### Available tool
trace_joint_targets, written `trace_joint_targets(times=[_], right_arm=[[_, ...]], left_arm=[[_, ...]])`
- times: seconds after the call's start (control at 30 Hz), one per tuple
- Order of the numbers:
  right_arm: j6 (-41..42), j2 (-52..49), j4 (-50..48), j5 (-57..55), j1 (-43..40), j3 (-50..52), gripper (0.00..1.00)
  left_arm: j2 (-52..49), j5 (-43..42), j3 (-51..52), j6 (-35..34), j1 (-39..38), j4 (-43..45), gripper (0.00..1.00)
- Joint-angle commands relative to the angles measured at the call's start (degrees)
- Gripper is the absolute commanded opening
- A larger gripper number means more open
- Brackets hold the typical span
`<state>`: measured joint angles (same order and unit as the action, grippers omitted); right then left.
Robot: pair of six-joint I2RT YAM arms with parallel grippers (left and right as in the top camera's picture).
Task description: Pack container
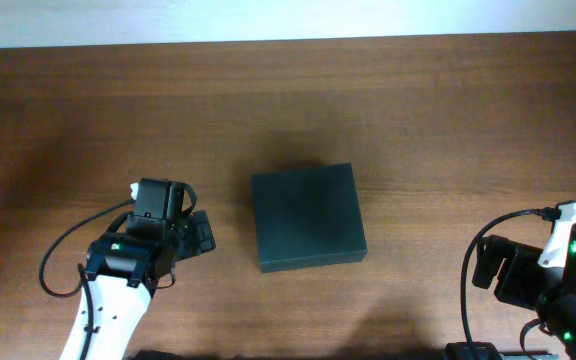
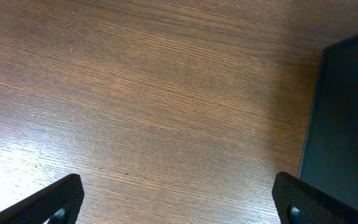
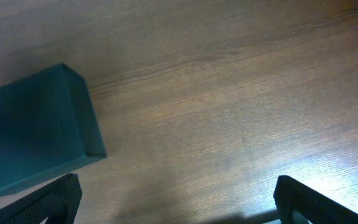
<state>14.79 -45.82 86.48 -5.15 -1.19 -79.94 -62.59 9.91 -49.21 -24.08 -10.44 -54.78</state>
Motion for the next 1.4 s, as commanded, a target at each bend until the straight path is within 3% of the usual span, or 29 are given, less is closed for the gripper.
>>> trace_joint_targets(times=[0.0,0.3,0.63,0.8,1.13,1.37], right_arm=[[0.3,-0.1,-0.4,-1.1,0.0,0.2,0.99],[0.3,-0.1,-1.4,-1.6,0.0,0.2,0.99],[0.3,-1.9,-24.7,-1.3,0.0,1.3,0.99],[0.3,2.8,-44.9,0.5,0.0,13.3,0.99],[0.3,19.1,-88.8,5.6,0.0,49.1,0.99],[0.3,26.9,-106.7,5.6,0.0,65.2,0.99]], left_arm=[[-0.3,0.8,0.4,-0.3,0.2,0.1,0.99],[-0.3,0.9,0.4,-0.3,0.2,0.1,0.99],[-0.3,0.9,0.4,-0.3,0.2,0.1,0.99],[-0.3,0.8,0.4,-0.3,0.1,0.1,0.99],[-0.3,0.9,0.4,-0.3,0.2,0.1,0.99],[-0.3,0.9,0.4,-0.3,0.2,0.1,0.99]])
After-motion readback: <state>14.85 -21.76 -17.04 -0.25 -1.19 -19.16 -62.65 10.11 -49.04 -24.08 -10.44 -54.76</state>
